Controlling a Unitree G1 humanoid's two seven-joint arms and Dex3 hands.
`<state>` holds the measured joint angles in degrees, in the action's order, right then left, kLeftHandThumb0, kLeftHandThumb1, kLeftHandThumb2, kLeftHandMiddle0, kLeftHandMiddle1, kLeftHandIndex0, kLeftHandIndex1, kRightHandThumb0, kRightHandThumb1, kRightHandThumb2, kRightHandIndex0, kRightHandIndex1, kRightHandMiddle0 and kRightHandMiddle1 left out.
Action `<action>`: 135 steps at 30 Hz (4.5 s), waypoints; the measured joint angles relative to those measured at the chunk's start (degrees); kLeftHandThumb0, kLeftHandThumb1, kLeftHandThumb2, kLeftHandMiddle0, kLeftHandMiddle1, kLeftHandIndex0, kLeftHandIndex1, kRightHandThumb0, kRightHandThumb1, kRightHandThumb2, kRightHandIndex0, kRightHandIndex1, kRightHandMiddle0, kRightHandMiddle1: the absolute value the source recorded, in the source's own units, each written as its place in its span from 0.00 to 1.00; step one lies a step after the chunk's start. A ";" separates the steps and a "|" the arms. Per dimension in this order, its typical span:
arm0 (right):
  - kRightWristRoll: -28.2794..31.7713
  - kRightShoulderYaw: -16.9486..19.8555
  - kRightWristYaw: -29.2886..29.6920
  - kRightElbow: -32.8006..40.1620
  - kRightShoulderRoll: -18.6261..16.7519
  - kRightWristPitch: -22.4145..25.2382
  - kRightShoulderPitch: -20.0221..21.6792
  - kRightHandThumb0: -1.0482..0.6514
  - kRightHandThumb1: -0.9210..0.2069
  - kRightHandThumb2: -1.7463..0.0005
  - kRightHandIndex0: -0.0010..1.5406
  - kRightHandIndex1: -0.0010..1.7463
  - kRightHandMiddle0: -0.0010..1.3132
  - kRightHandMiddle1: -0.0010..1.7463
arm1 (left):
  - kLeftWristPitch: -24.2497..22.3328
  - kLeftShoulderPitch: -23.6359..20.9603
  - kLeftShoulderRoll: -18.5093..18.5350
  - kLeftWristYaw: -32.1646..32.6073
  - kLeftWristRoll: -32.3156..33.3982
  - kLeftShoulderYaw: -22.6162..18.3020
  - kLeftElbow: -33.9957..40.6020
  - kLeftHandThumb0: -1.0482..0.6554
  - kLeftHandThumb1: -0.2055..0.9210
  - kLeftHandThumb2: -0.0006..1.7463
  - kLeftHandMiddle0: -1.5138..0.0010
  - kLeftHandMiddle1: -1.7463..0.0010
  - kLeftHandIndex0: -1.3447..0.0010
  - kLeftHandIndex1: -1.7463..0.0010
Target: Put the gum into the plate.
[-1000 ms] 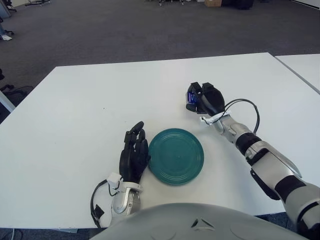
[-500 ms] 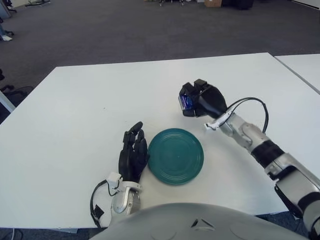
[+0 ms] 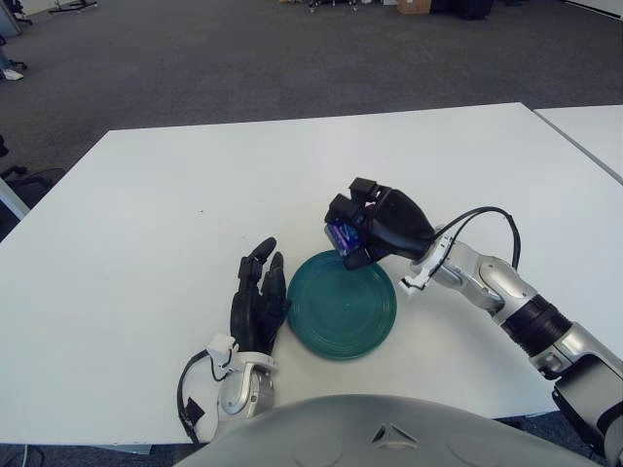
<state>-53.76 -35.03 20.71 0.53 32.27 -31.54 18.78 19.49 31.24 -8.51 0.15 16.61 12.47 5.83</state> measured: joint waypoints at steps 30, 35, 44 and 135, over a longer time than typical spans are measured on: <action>-3.93 -0.79 -19.14 8.32 -0.37 -9.40 -3.75 0.32 0.10 0.59 0.84 1.00 0.79 1.00 | 0.31 0.96 0.49 5.96 -14.09 1.05 0.18 0.03 1.00 0.55 0.88 1.00 1.00 0.74; -3.81 -1.68 -23.82 7.84 -1.12 -10.21 -2.87 0.32 0.10 0.59 0.83 1.00 0.77 1.00 | 0.32 0.98 0.52 6.18 -15.48 1.18 0.07 0.03 1.00 0.57 0.89 1.00 1.00 0.74; -3.79 -1.95 -27.81 6.57 -2.62 -10.41 -2.69 0.33 0.11 0.59 0.82 1.00 0.75 1.00 | 0.32 0.92 0.51 6.16 -14.69 1.17 -0.07 0.02 1.00 0.57 0.89 1.00 1.00 0.73; 35.75 13.38 -42.13 15.13 -18.45 23.45 -21.75 0.00 0.00 0.48 0.12 0.01 0.00 0.18 | 4.62 -1.92 0.19 -12.10 6.08 -6.66 -9.00 0.00 1.00 0.44 0.85 0.99 1.00 0.61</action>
<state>-18.01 -21.65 -21.43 15.67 13.81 -8.08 -2.97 24.11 29.32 -8.32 -11.95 22.70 5.80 -3.16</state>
